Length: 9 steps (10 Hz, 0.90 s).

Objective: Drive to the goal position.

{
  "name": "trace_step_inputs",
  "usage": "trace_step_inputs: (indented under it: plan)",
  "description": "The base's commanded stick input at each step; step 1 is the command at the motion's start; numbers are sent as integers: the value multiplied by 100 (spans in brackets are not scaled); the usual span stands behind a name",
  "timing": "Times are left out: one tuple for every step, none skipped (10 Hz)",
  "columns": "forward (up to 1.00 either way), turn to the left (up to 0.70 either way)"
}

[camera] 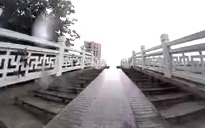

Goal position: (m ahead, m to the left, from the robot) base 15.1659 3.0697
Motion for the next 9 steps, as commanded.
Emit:
trace_step_inputs:
  plan:
    - [60,0]
    - [60,0]
    - [60,0]
    - [60,0]
    - [60,0]
    - [60,0]
    - [60,0]
    - [60,0]
    - [60,0]
